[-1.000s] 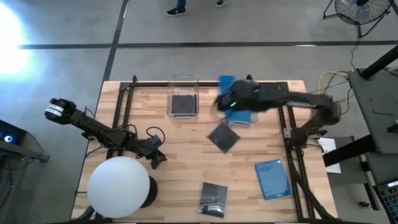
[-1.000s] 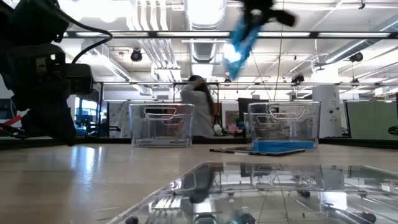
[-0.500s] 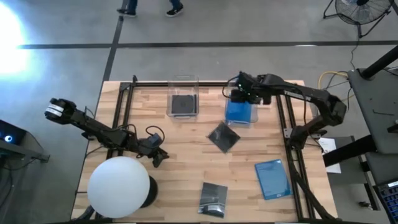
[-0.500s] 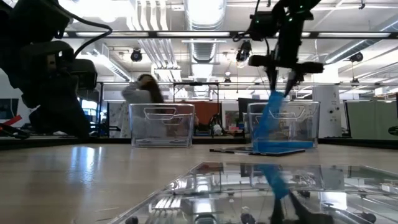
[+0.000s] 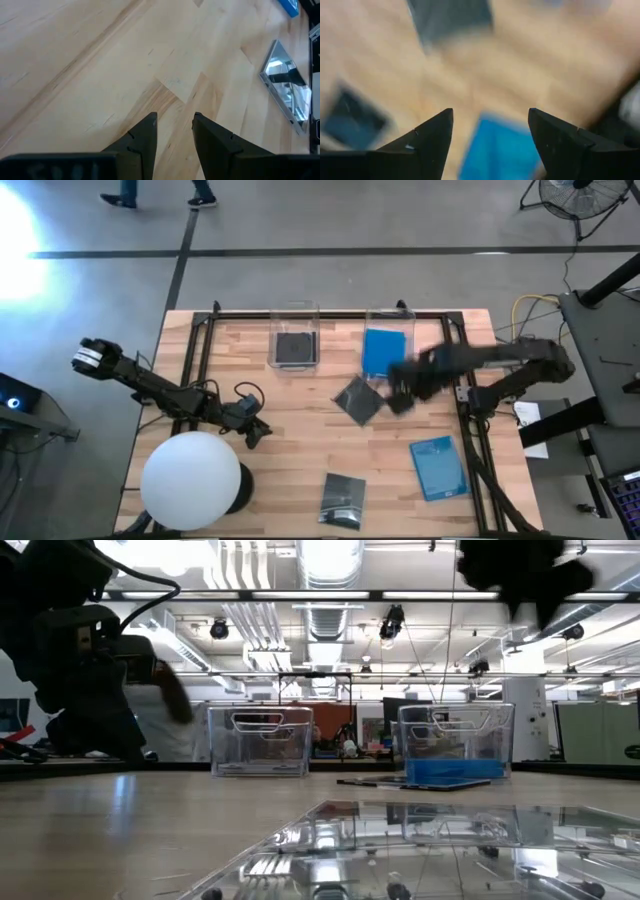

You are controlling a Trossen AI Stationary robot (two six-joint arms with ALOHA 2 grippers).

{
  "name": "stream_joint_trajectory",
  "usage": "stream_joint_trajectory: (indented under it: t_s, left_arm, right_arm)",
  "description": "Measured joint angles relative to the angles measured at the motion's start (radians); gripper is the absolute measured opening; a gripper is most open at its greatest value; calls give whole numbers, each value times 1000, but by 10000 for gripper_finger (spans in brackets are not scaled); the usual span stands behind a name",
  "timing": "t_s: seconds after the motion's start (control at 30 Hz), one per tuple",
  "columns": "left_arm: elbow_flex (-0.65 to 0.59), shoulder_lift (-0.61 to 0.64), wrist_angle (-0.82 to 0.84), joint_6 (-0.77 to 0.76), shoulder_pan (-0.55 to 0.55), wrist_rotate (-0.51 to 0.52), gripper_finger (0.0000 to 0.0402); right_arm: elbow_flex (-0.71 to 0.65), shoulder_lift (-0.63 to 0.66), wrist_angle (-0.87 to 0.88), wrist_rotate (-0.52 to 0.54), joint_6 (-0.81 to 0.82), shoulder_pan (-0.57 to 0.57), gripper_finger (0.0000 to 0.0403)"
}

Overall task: Pick & place jewel cases by type
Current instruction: Stack the blue CD case into the right transparent bin

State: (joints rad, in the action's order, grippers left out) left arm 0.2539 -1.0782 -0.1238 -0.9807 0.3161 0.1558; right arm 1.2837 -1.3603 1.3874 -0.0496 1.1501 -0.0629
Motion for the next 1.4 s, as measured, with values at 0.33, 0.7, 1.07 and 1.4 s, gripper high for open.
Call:
stream_joint_trajectory:
  t_s: [0.33, 0.7, 1.07, 1.4]
  left_arm:
    - [0, 0, 0, 1, 0, 3, 106]
    - [0, 0, 7, -22, -1, 1, 106]
    - [0, 1, 9, -68, 0, -56, 106]
    - [0, 1, 11, -72, 2, -42, 106]
  right_arm:
    - [-184, -206, -161, -375, 342, -350, 233]
    - [-466, -310, -746, -352, 251, -318, 225]
    - [-312, -171, -429, -57, 246, -302, 200]
    - [-603, -158, -854, -283, 402, -293, 198]
